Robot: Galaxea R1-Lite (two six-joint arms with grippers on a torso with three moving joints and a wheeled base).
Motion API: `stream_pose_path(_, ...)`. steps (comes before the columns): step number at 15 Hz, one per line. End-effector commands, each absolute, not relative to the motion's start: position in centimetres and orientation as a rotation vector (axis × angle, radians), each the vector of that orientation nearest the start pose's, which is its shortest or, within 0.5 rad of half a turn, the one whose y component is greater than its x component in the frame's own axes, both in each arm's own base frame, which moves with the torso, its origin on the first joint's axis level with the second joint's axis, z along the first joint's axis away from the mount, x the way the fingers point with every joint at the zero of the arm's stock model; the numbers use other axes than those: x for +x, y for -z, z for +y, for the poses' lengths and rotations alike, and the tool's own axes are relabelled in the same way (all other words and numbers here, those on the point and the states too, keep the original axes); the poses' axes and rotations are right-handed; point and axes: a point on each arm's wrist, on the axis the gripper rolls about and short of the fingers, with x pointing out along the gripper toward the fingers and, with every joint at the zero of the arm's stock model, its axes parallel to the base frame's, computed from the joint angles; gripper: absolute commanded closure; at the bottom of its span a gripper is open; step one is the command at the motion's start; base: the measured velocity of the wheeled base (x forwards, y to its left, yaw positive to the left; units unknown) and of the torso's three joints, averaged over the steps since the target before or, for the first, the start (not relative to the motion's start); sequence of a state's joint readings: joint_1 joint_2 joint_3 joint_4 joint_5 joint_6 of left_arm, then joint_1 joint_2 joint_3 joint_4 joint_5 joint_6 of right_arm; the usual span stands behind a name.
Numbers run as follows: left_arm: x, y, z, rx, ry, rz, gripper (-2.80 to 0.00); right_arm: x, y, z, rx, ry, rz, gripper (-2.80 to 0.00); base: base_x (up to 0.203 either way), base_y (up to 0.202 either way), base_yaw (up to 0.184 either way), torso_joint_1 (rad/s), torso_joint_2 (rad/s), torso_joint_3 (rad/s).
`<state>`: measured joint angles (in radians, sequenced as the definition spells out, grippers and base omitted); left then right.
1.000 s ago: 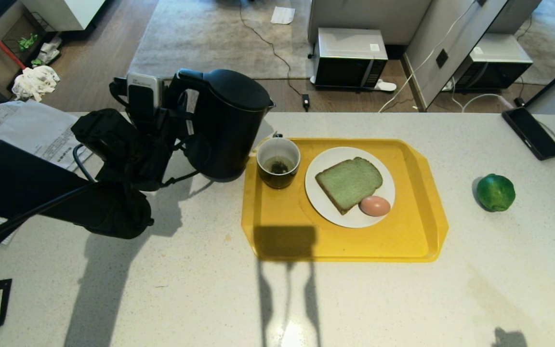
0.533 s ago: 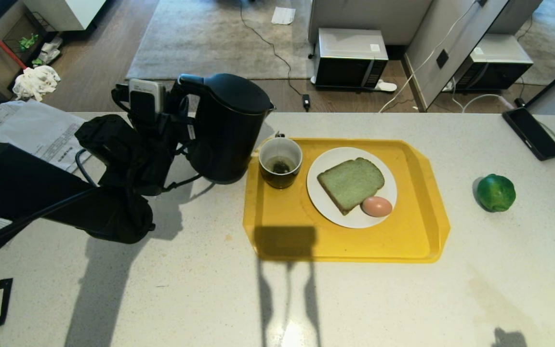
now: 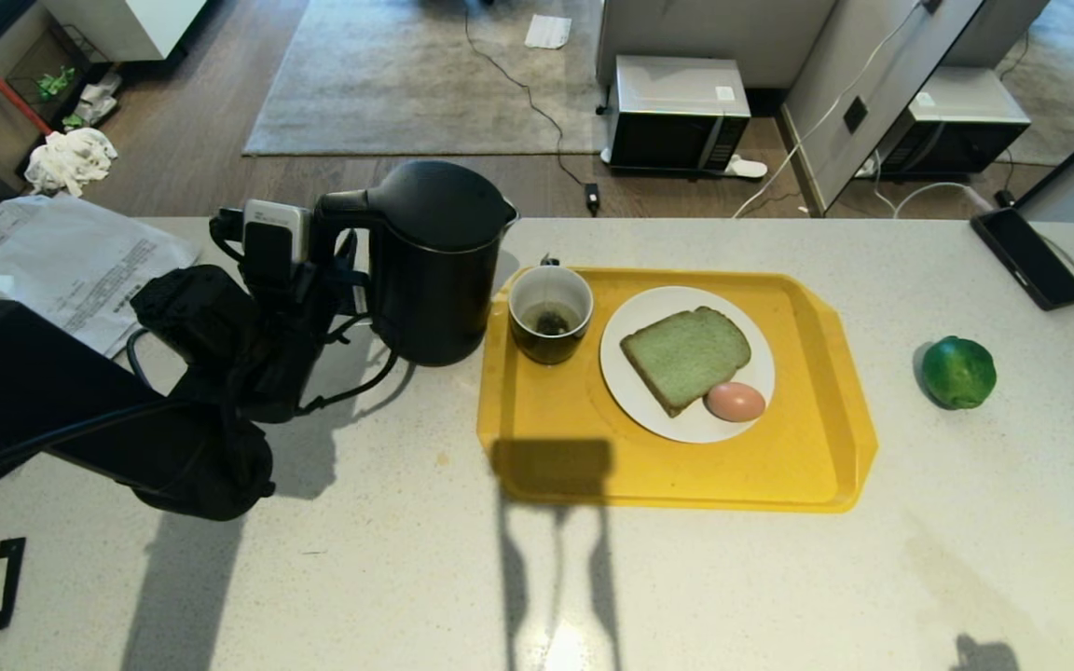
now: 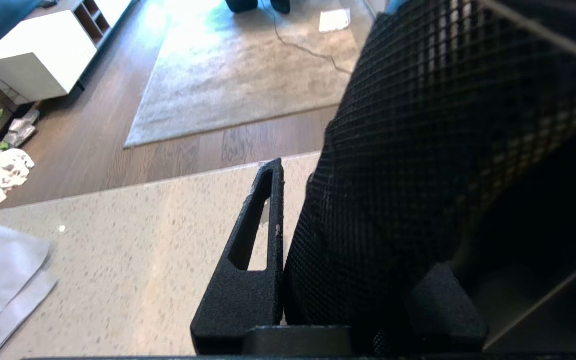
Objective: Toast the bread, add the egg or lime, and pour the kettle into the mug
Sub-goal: Put the kettle back
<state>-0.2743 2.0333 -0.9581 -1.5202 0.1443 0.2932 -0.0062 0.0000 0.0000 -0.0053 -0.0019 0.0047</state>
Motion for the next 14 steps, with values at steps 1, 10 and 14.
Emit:
stream_pose_path(1, 35.4, -19.3, -8.8, 0.210, 0.043, -0.431, 0.00, -2.3, -7.6, 0.0, 0.005, 0.008, -0.006, 0.00, 0.000, 0.000, 0.000, 0.000, 0.00, 0.000)
stream_pose_path(10, 31.3, -16.1, -4.9, 0.279, -0.013, -0.235, 0.00, -2.3, -7.6, 0.0, 0.005, 0.008, -0.005, 0.00, 0.000, 0.000, 0.000, 0.000, 0.00, 0.000)
stream_pose_path(14, 31.0, -14.6, -4.5, 0.293, -0.013, -0.176, 0.00, -2.3, -7.6, 0.0, 0.005, 0.008, -0.006, 0.00, 0.000, 0.000, 0.000, 0.000, 0.00, 0.000)
